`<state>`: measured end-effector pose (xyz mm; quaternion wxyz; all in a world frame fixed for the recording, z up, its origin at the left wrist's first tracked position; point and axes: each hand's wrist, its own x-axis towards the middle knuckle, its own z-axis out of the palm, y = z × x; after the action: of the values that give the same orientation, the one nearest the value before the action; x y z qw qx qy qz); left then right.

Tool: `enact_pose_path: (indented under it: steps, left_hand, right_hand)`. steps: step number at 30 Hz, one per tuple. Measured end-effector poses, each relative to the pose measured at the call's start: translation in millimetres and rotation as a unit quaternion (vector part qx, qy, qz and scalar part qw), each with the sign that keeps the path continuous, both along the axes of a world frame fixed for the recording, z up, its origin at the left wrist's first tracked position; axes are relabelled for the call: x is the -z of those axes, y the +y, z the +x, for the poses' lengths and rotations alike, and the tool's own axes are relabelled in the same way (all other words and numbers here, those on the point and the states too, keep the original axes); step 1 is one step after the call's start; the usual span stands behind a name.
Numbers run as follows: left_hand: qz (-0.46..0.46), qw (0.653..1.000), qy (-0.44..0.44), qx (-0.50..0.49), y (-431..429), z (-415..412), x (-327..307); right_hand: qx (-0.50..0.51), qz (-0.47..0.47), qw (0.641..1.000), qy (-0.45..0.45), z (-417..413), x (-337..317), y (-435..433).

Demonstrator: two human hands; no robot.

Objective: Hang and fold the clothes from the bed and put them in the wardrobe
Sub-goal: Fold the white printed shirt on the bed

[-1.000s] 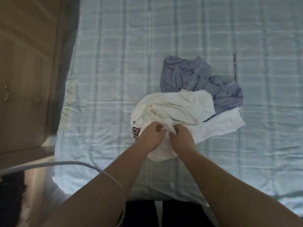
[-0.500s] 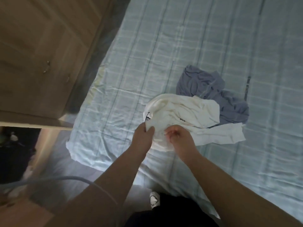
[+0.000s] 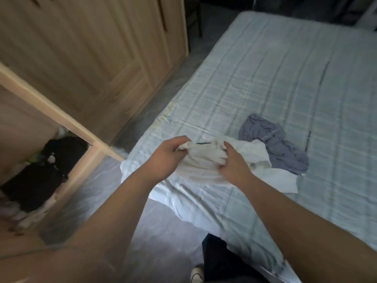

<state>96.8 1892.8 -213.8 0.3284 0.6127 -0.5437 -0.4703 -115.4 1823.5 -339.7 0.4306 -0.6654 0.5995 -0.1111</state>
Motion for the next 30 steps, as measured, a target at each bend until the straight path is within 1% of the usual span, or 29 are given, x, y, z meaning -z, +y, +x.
enact_pose_path:
  steps: [1, 3, 5, 7, 8, 11, 15, 20, 24, 28, 30]
  left_hand:
    - [-0.018, 1.0, -0.008, 0.012, 11.6, 3.4, -11.4]
    - [-0.053, 0.998, -0.035, 0.02, 34.0, 11.2, -31.7]
    - [-0.09, 0.994, -0.054, 0.015, 56.8, 18.9, -50.2]
    - [-0.127, 0.989, -0.074, 0.002, 79.7, 23.1, -68.2]
    - [-0.141, 0.986, -0.086, -0.004, 90.0, 24.2, -75.7]
    - [-0.17, 0.98, -0.098, -0.012, 117.1, 24.5, -93.4]
    - [-0.194, 0.977, -0.079, -0.036, 137.4, 18.2, -112.8]
    - [-0.218, 0.971, -0.095, -0.031, 139.0, -4.5, -155.3]
    - [-0.242, 0.964, -0.108, -0.027, 132.1, -41.8, -193.6]
    - [-0.269, 0.954, -0.132, -0.026, 121.0, -92.1, -225.1]
    - [-0.284, 0.946, -0.155, -0.017, 113.6, -121.3, -239.8]
  right_hand:
    - [0.001, 0.022, 1.0, -0.001, 0.9, -11.1, 11.4]
    - [-0.005, 0.005, 1.0, -0.006, 0.9, -30.1, 32.2]
    - [-0.014, -0.011, 1.0, 0.019, -0.1, -52.5, 53.3]
    - [-0.005, 0.018, 0.999, 0.029, -0.9, -79.6, 73.7]
    - [0.003, 0.018, 0.999, 0.029, -2.2, -94.9, 84.4]
    - [0.037, -0.027, 0.999, 0.021, -11.2, -131.0, 112.3]
    - [0.073, -0.076, 0.994, -0.026, -29.9, -165.4, 142.0]
    - [0.103, -0.135, 0.979, -0.11, -67.2, -206.9, 161.4]
    - [0.115, -0.145, 0.967, -0.178, -119.3, -253.7, 163.7]
    - [0.115, -0.171, 0.953, -0.222, -184.5, -295.6, 164.7]
    - [0.134, -0.176, 0.947, -0.234, -220.8, -311.8, 164.5]
